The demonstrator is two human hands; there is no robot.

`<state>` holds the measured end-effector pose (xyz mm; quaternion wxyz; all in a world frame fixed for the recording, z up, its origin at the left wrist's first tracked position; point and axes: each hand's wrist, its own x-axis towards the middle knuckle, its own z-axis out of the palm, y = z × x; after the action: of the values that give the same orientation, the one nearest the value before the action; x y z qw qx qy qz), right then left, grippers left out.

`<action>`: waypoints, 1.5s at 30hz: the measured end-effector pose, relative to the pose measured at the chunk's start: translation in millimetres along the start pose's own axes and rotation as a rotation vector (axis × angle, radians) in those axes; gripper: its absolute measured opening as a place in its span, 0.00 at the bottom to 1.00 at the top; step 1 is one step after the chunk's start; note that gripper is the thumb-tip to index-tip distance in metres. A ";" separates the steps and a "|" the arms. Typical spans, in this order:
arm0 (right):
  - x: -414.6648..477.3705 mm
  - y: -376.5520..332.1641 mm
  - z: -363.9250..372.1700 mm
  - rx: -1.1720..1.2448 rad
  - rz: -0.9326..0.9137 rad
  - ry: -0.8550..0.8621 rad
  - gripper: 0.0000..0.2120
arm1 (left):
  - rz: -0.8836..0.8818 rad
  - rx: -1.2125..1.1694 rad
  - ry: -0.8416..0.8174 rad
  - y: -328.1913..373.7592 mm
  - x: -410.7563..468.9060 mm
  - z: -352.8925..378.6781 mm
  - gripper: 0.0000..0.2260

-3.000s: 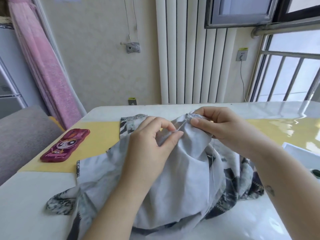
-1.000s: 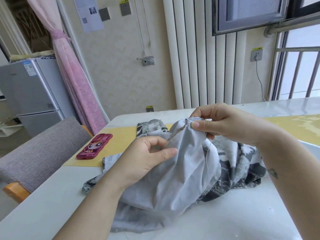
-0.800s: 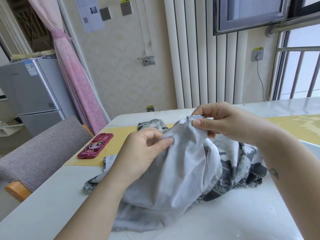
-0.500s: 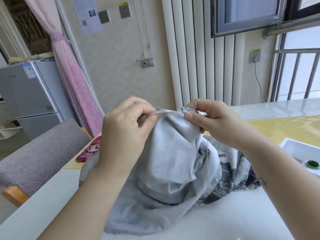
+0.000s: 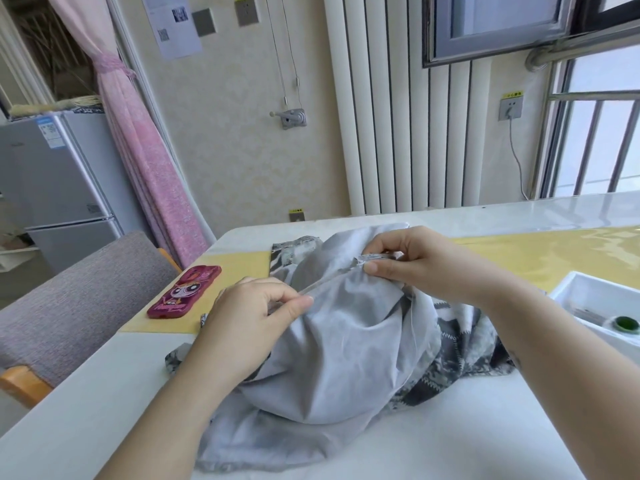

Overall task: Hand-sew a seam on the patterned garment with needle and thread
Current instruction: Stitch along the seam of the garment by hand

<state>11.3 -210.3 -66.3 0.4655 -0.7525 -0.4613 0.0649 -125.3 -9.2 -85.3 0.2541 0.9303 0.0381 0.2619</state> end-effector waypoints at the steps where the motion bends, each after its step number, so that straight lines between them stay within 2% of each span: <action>1: -0.2 -0.4 -1.0 0.019 0.002 -0.001 0.06 | -0.017 -0.038 -0.005 1.7 -1.0 -1.9 0.13; 4: -1.3 -1.7 -3.1 0.097 0.010 -0.023 0.07 | -0.082 -0.142 0.018 5.7 -2.7 -4.8 0.12; 8: -4.4 -6.4 -4.7 0.164 0.017 -0.099 0.09 | -0.082 -0.203 0.110 6.2 -5.8 -5.8 0.15; 12: -7.0 -10.5 -4.5 0.217 0.029 -0.161 0.17 | -0.106 -0.201 0.124 6.0 -3.9 -5.6 0.10; 14: -7.7 -11.2 -4.4 0.237 0.037 -0.168 0.16 | -0.112 -0.231 0.083 9.4 -3.0 -5.5 0.08; 20: -7.4 -11.2 -4.9 0.255 0.041 -0.182 0.14 | 0.021 -0.240 0.030 37.8 -3.3 6.9 0.14; 26: -7.8 -12.6 -6.6 0.244 0.030 -0.199 0.11 | 0.021 -0.362 0.032 53.4 7.6 17.3 0.04; 31: -7.9 -13.6 -7.7 0.240 0.044 -0.195 0.10 | 0.037 -0.400 0.068 53.8 10.9 22.2 0.07; 38: -15.3 -36.0 -13.1 0.006 -0.002 -0.001 0.11 | 0.051 -0.465 0.102 52.9 12.6 26.0 0.05; 45: -18.0 -52.0 -3.6 -0.252 -0.093 0.057 0.07 | 0.066 -0.489 0.081 54.1 13.6 25.6 0.10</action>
<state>-29.9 -218.8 -30.7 0.3827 -0.7844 -0.4867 -0.0364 -104.0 -65.1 -71.1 0.4614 0.8305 -0.0465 0.3087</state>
